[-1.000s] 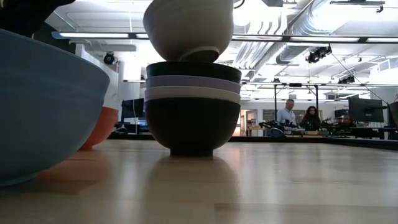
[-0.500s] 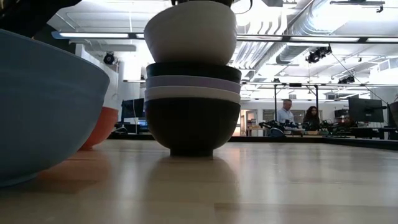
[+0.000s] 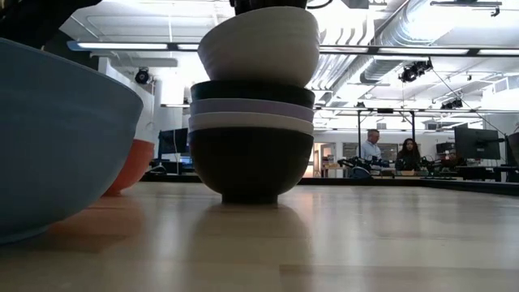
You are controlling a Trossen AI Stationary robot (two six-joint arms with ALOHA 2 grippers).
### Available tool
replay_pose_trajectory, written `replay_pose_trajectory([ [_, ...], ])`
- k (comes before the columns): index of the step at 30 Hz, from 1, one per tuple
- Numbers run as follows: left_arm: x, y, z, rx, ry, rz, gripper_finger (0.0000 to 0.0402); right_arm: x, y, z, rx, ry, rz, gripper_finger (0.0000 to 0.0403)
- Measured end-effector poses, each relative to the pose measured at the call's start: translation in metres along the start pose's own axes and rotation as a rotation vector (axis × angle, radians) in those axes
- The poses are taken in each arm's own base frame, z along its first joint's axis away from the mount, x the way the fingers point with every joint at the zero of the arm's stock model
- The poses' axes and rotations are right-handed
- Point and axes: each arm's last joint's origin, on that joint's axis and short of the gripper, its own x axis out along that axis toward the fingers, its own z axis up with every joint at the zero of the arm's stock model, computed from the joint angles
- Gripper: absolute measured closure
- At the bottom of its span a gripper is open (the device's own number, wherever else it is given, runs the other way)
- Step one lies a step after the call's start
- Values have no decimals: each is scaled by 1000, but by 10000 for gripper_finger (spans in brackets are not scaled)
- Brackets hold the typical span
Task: Nest bowls inside each other
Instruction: Stack the white bowl on top of the black bowl
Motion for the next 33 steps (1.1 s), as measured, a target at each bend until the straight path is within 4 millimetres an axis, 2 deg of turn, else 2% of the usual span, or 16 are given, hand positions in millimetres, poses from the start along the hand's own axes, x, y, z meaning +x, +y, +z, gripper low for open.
replay_pose_trajectory([
  [14, 3, -4, -1, 20, 21, 13, 401, 0, 0, 1, 46, -7, -2, 251],
  [28, 33, 11, -13, -63, 164, 83, 401, 0, 0, 0, 49, 0, 0, 251],
  [33, 37, 16, -15, -73, 180, 82, 401, 0, 0, 0, 47, 0, -1, 251],
])
